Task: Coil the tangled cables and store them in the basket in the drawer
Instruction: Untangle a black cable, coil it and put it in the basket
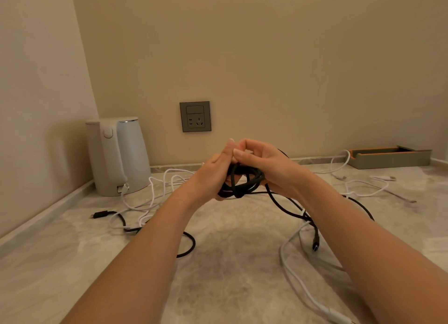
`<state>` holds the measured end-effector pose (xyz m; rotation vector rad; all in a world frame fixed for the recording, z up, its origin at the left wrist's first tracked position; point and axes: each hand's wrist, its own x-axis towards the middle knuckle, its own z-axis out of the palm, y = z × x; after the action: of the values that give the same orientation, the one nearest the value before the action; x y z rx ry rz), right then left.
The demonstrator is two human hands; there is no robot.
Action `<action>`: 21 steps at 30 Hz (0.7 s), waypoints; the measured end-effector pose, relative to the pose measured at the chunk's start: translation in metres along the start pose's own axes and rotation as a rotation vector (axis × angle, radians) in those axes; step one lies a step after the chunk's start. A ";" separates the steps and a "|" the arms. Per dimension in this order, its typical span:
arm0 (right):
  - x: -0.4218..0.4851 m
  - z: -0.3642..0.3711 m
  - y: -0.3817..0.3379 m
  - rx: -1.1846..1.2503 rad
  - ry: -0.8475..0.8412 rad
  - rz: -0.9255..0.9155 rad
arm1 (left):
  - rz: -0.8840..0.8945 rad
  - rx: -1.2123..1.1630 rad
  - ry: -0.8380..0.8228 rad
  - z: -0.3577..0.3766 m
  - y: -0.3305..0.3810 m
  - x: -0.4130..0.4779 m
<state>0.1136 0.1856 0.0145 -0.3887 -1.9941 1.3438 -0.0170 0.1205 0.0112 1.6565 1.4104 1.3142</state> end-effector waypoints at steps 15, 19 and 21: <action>-0.012 0.068 -0.016 -1.245 -0.144 -0.030 | 0.055 0.155 0.730 -0.046 -0.021 0.009; -0.016 0.062 -0.030 -1.427 -0.007 -0.278 | 0.109 0.414 0.671 -0.046 -0.025 0.008; -0.013 0.051 -0.031 -1.397 0.065 -0.326 | 0.148 0.526 0.571 -0.041 -0.022 0.008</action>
<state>0.0924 0.1295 0.0262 -0.6337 -2.4917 -0.4272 -0.0631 0.1280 0.0080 1.8130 2.1492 1.6927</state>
